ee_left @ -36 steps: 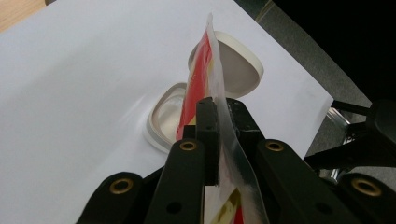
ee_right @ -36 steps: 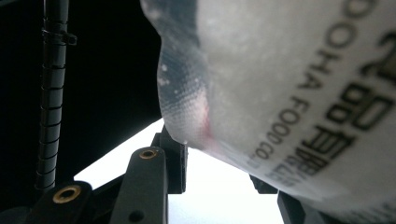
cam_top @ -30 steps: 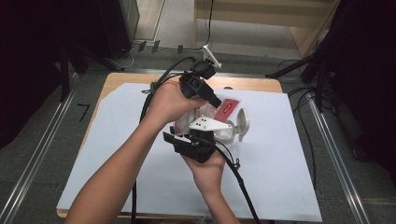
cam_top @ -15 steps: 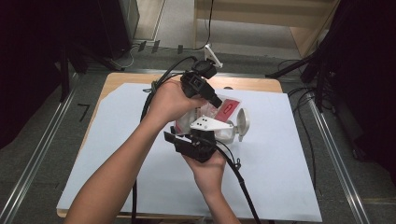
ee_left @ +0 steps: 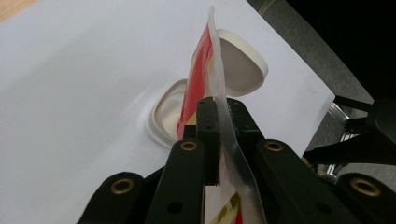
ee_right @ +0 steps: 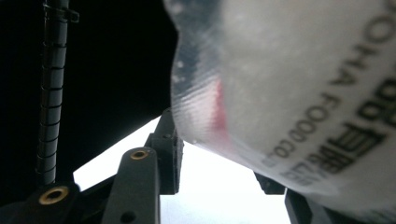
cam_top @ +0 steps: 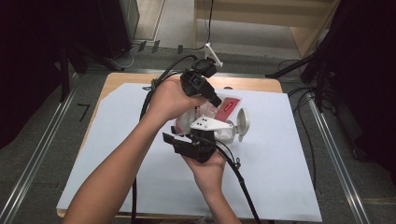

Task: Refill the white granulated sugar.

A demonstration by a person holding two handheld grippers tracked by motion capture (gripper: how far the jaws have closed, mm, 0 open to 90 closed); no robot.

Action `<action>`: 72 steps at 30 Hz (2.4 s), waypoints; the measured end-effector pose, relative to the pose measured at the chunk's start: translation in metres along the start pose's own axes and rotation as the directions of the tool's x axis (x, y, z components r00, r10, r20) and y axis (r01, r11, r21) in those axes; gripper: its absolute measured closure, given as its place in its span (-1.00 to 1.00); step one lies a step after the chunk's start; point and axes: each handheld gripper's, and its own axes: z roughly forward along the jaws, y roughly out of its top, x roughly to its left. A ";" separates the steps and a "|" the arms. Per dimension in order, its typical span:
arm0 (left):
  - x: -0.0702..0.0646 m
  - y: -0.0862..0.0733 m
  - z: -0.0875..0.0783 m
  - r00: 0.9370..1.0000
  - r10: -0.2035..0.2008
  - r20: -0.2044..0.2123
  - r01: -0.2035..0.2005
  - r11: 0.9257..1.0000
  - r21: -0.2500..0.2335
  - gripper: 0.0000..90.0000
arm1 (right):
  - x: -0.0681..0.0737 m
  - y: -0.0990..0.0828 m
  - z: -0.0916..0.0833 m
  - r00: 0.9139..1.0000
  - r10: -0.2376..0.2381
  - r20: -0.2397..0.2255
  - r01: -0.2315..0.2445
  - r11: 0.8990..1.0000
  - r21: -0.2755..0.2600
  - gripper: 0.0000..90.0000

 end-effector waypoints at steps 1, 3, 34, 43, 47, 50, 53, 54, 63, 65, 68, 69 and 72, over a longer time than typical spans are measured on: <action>0.000 0.000 0.000 1.000 0.001 -0.002 -0.001 1.000 0.001 0.91 | 0.000 0.000 0.000 1.000 0.005 0.000 -0.005 1.000 -0.001 0.41; -0.001 0.000 0.000 1.000 0.005 -0.005 -0.005 1.000 -0.002 0.92 | -0.001 0.000 0.000 1.000 0.009 0.003 -0.009 1.000 -0.006 0.42; -0.001 0.003 0.003 1.000 0.008 0.011 -0.007 0.999 -0.038 0.91 | 0.000 0.001 -0.004 0.999 -0.011 0.052 0.012 1.000 -0.021 0.37; -0.001 0.004 0.007 1.000 0.006 0.009 -0.006 0.999 -0.048 0.91 | -0.002 0.000 -0.004 0.998 -0.009 0.067 0.010 1.000 -0.018 0.31; -0.001 0.006 0.012 1.000 -0.003 0.013 0.003 0.998 -0.056 0.91 | -0.007 -0.001 -0.004 0.998 0.010 0.058 -0.010 1.000 -0.008 0.25; -0.001 0.007 0.013 1.000 -0.001 0.010 0.001 0.998 -0.060 0.91 | -0.009 -0.001 -0.006 0.998 0.015 0.059 -0.015 1.000 -0.006 0.24; -0.002 0.007 0.014 1.000 -0.005 0.010 0.006 0.998 -0.065 0.91 | -0.009 -0.001 -0.006 0.998 0.017 0.062 -0.017 1.000 -0.010 0.23; -0.002 0.007 0.013 1.000 -0.005 0.010 0.005 0.998 -0.061 0.91 | -0.009 -0.001 -0.007 0.998 0.026 0.061 -0.025 1.000 -0.013 0.31; -0.001 0.005 0.012 1.000 -0.006 0.016 0.007 0.998 -0.063 0.90 | -0.010 -0.002 -0.008 0.998 0.020 0.055 -0.019 1.000 -0.013 0.41; -0.001 0.004 0.012 1.000 -0.014 0.018 0.015 0.998 -0.059 0.90 | -0.009 -0.002 -0.008 0.998 0.020 0.053 -0.020 1.000 -0.010 0.41; 0.000 0.004 0.011 1.000 -0.013 0.019 0.014 0.998 -0.058 0.90 | -0.009 -0.002 -0.008 0.999 0.013 0.050 -0.013 1.000 -0.007 0.41; -0.001 0.004 0.011 1.000 -0.016 0.021 0.018 0.998 -0.060 0.90 | -0.009 -0.002 -0.008 0.999 0.013 0.050 -0.013 1.000 -0.008 0.41; -0.001 0.004 0.011 1.000 -0.017 0.022 0.018 0.998 -0.060 0.90 | -0.009 -0.002 -0.008 0.999 0.012 0.050 -0.012 1.000 -0.008 0.41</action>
